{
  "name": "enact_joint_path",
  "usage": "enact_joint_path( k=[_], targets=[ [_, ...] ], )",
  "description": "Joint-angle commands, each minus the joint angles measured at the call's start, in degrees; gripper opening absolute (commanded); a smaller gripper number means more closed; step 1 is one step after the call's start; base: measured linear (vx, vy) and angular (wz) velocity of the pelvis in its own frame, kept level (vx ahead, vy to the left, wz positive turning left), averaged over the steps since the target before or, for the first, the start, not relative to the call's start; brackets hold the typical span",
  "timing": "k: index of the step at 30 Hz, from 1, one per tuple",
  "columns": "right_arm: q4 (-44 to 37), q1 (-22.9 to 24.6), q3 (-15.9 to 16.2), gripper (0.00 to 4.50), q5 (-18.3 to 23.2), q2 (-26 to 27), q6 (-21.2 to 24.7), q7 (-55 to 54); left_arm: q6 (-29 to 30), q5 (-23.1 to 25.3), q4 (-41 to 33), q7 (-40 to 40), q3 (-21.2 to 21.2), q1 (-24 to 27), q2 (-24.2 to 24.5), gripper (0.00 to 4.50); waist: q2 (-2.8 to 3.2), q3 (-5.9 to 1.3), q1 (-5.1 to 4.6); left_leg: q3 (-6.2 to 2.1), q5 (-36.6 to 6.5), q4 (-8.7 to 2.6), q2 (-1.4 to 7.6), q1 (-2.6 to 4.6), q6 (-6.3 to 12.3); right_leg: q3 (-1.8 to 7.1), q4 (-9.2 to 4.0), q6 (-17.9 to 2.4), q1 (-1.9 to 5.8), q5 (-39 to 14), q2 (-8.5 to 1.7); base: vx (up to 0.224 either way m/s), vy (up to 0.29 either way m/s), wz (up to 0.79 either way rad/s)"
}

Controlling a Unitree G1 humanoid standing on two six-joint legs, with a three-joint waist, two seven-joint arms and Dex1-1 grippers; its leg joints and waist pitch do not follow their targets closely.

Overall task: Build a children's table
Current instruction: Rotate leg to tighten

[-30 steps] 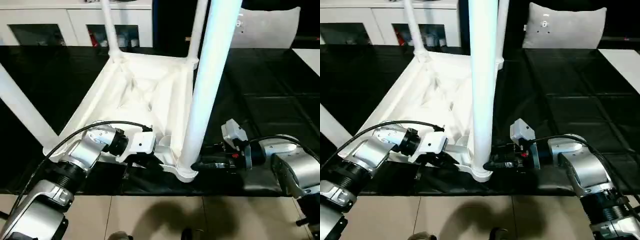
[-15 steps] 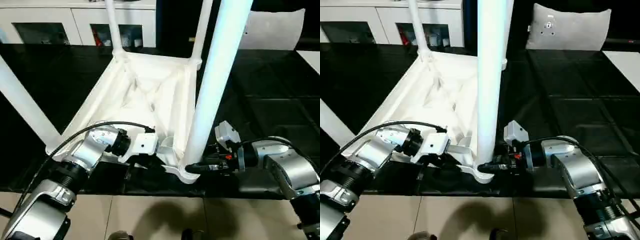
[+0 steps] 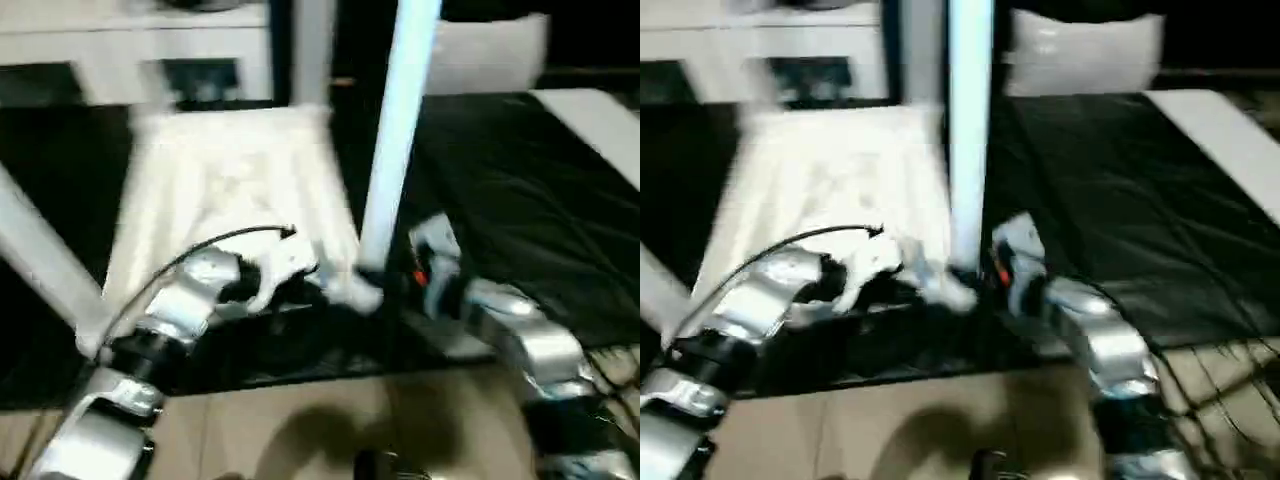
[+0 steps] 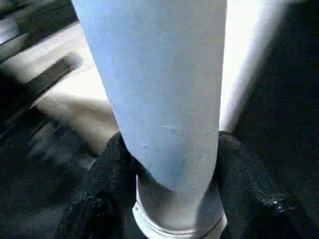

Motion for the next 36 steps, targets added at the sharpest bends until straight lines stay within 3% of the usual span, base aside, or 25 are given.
enact_joint_path(
  k=[1,3,4,5,7,8,9,10,11,12,14,15,16,17,18,19,20,21,22,23,24,25,26,30,36],
  targets=[
    [3.93,-1.55,-0.82,1.98,-0.15,3.13,2.06,-7.53,0.92,-2.69,-3.71,-0.45,-2.78,-1.06,-4.79,0.0,2.02,-2.87,-0.36,-0.61,-28.64,-5.21,1.18,0.0,2.53,-1.35,-5.8,2.44,4.92,-37.63,-1.79,0.0,0.0,0.0],
    [5.46,-2.74,-1.83,1.98,-1.29,5.72,1.86,-12.74,3.08,-2.01,-2.98,4.27,-1.73,-2.17,-7.72,0.0,2.09,-1.53,0.4,-2.49,-44.16,-10.97,6.17,-0.76,2.06,3.99,5.95,-3.67,5.85,-11.96,-2.08,0.0,0.0,0.0],
    [6.59,-3.52,-2.61,1.98,-1.05,7.05,0.66,-14.48,3.63,-1.49,-2.11,7.76,-0.96,-3.01,-9.69,0.0,1.1,-1.42,0.26,-1.59,-44.93,-10.09,4.8,0.36,1.83,4.46,4.48,-3.58,5.0,-16.83,-1.82,0.0,0.0,0.0],
    [7.07,-4.03,-3.4,2.54,-1.16,8.28,0.19,-15.76,4.42,-1.01,-1.88,10.25,-0.44,-3.46,-11.05,0.0,-1.35,-0.95,0.32,2.3,-32.6,0.08,-3.57,7.36,0.62,-0.21,-9.16,3.47,-3.08,-50.51,-0.44,-0.008,-0.063,0.18],
    [7.08,-4.53,-4.76,2.68,-1.41,9.96,-1.68,-17.85,4.84,-0.01,-2.48,12.13,-0.6,-3.58,-12.2,0.0,0.11,-1.92,-1.58,2.51,-20.71,2.9,-4.55,4.29,4.01,-5.54,-12.32,10.68,1.12,-59.37,-1.77,-0.003,-0.073,-0.13],
    [6.96,-4.56,-4.92,2.74,-1.39,10.17,-1.73,-18.27,5.04,0.19,-2.78,12.47,-0.66,-3.49,-12.29,0.0,3.25,-2.69,-1.56,-1.72,-26.64,-2.52,1.74,-2.31,3.5,-4.16,0.49,8.84,10.08,-36.8,-4.04,0.066,0.069,-0.51],
    [6.22,-4.05,-4.08,2.88,-1.93,9.24,-2.69,-17.14,4.6,0.44,-3.01,11.86,-1.11,-3.32,-11.77,0.0,3.57,-2.19,-0.63,-4.84,-33.99,-7.59,5.25,-2.3,3.56,2.88,6.27,0.68,8.18,-9.06,-3.94,0.062,0.076,-0.38],
    [5.67,-3.65,-3.36,3.03,-2.38,8.51,-3.4,-16.3,4.29,0.59,-3.2,11.31,-1.46,-3.19,-11.36,0.0,2.78,-2.0,-0.65,-4.95,-37.92,-8.43,5.5,-1.16,3.71,4.39,7.47,-0.2,7.46,-8.76,-3.96,0.062,0.076,-0.38],
    [4.74,-2.89,-2.68,3.03,-2.83,7.13,-4.28,-14.96,3.32,0.73,-3.35,10.31,-1.9,-2.97,-10.46,0.0,-0.47,-0.19,0.18,-0.79,-37.96,-3.71,-0.56,3.36,1.68,1.78,-3.74,3.81,1.42,-38.67,-1.37,0.057,-0.033,0.09],
    [3.35,-1.73,-1.73,3.12,-3.46,4.93,-5.82,-12.68,2.26,0.81,-3.65,8.82,-2.35,-2.56,-9.12,0.0,-2.18,-0.03,-0.85,3.47,-22.59,8.02,-7.52,9.8,2.77,-3.94,-13.45,11.64,-7.53,-66.61,0.06,0.027,-0.099,0.18],
    [2.53,-1.06,-1.44,3.27,-3.43,3.44,-6.72,-10.68,1.9,0.87,-3.63,8.12,-2.34,-2.31,-8.36,0.0,1.58,-2.4,-3.4,1.08,-24.2,3.35,-1.98,3.3,5.4,-9.55,-10.38,17.48,3.15,-51.07,-1.79,0.038,-0.055,-0.04],
    [2.53,-1.06,-1.44,3.49,-3.43,3.44,-6.72,-10.68,1.9,0.87,-3.63,8.12,-2.34,-2.31,-8.36,0.0,4.33,-2.88,-0.17,-5.06,-28.75,-4.65,5.03,-2.44,5.07,2.74,7.09,5.35,9.46,-15.15,-4.93,0.193,0.171,-0.41],
    [1.12,0.12,-1.56,3.52,-2.35,-0.61,-8.02,-4.81,0.2,0.76,-3.42,5.54,-2.34,-1.72,-6.14,0.0,4.75,-2.59,-1.28,-5.47,-28.41,-6.37,6.17,0.14,6.63,4.28,6.57,2.45,6.84,-8.0,-5.13,0.193,0.171,-0.41],
    [1.12,0.12,-1.56,3.52,-2.35,-0.61,-8.02,-4.81,0.2,0.76,-3.42,5.54,-2.34,-1.72,-6.14,0.0,1.25,-0.79,-0.45,-3.03,-34.67,-4.85,2.56,0.9,4.04,4.76,2.38,2.71,5.17,-23.82,-4.43,0.132,0.063,-0.08],
    [0.58,0.58,-1.89,3.63,-1.51,-2.9,-8.51,-1.45,-1.15,0.38,-3.46,3.44,-2.4,-1.32,-4.81,0.0,-2.83,1.14,0.06,3.19,-21.96,8.13,-7.34,8.85,2.33,-3.46,-14.02,14.29,-7.58,-65.8,1.49,0.049,-0.078,0.24],
    [-0.03,1.12,-1.87,3.77,-0.46,-6.43,-9.74,3.74,-3.23,-0.17,-3.58,0.12,-2.92,-0.82,-2.67,0.0,-2.62,-0.58,-1.99,4.06,-19.04,8.95,-8.78,7.97,4.6,-4.6,-13.0,17.29,-6.28,-67.79,2.77,0.049,-0.078,0.24],
    [-0.26,1.32,-1.72,3.89,-0.08,-7.98,-10.46,5.99,-4.15,-0.47,-3.65,-1.46,-3.31,-0.62,-1.69,0.0,1.64,-2.57,-3.41,1.47,-22.84,3.31,-3.35,3.41,7.44,-6.76,-9.6,20.24,3.22,-52.33,-2.21,0.13,0.058,-0.13],
    [-0.26,1.32,-1.72,3.94,-0.08,-7.98,-10.46,5.99,-4.15,-0.47,-3.65,-1.46,-3.31,-0.62,-1.69,0.0,5.17,-2.97,-0.12,-5.39,-27.61,-3.06,5.04,-1.64,7.02,3.0,7.07,7.32,9.45,-18.65,-5.71,0.132,0.143,-0.41],
    [-0.63,1.55,-1.46,3.99,1.07,-9.79,-10.59,9.01,-4.31,-0.71,-3.75,-2.56,-3.63,-0.5,-0.7,0.0,4.79,-2.55,-1.57,-5.82,-26.75,-5.33,6.56,0.61,8.4,4.65,5.84,3.16,6.59,-7.61,-5.87,0.132,0.143,-0.41],
    [-1.41,1.86,-0.89,3.99,2.84,-12.79,-11.0,14.49,-5.43,-1.08,-3.56,-4.64,-4.04,-0.47,0.76,0.0,1.29,-1.54,-1.56,-3.76,-27.86,-3.69,2.26,1.07,6.1,4.93,2.49,1.12,5.13,-12.79,-5.72,0.0,0.0,0.0],
    [-1.61,1.9,-0.46,3.99,3.41,-14.46,-11.26,17.34,-5.92,-1.17,-3.24,-5.73,-4.23,-0.57,1.52,0.0,-1.51,-0.88,0.53,1.1,-18.82,2.06,-5.72,4.42,4.2,2.46,-6.73,11.3,-0.19,-50.38,-2.32,0.075,0.023,0.25],
    [-1.68,1.92,-0.04,3.99,3.71,-15.69,-11.79,19.79,-6.83,-1.19,-2.94,-6.66,-4.41,-0.65,2.08,0.0,-1.48,-1.43,-0.08,1.56,-15.05,2.24,-6.69,4.75,5.83,3.49,-6.25,10.98,0.14,-57.28,-3.49,0.075,0.023,0.25],
    [-1.6,1.85,0.3,3.99,3.89,-16.7,-12.11,21.63,-7.0,-1.21,-2.7,-7.4,-4.44,-0.71,2.48,0.0,-1.63,-1.96,0.08,-0.2,-9.07,0.59,-5.29,-0.13,7.71,3.41,-4.65,10.67,4.34,-54.76,-4.24,0.11,0.048,0.1],
    [-1.01,1.12,1.67,3.99,4.72,-19.54,-13.17,27.47,-8.29,-0.78,-1.6,-8.94,-4.49,-0.98,3.88,0.0,0.14,-4.43,0.22,-2.19,16.88,-1.05,-1.19,1.16,16.6,4.47,1.56,-11.54,2.05,-4.96,-2.42,0.083,0.034,0.06],
    [-0.15,-0.1,2.13,3.99,5.56,-20.2,-14.57,30.02,-9.54,-1.7,-0.76,-9.92,-4.41,-1.42,4.88,0.0,-1.19,-4.81,1.62,-1.15,15.13,-0.84,-1.5,0.15,22.9,4.79,1.69,-17.82,2.95,-6.65,-3.35,0.026,0.007,0.03]
  ],
)
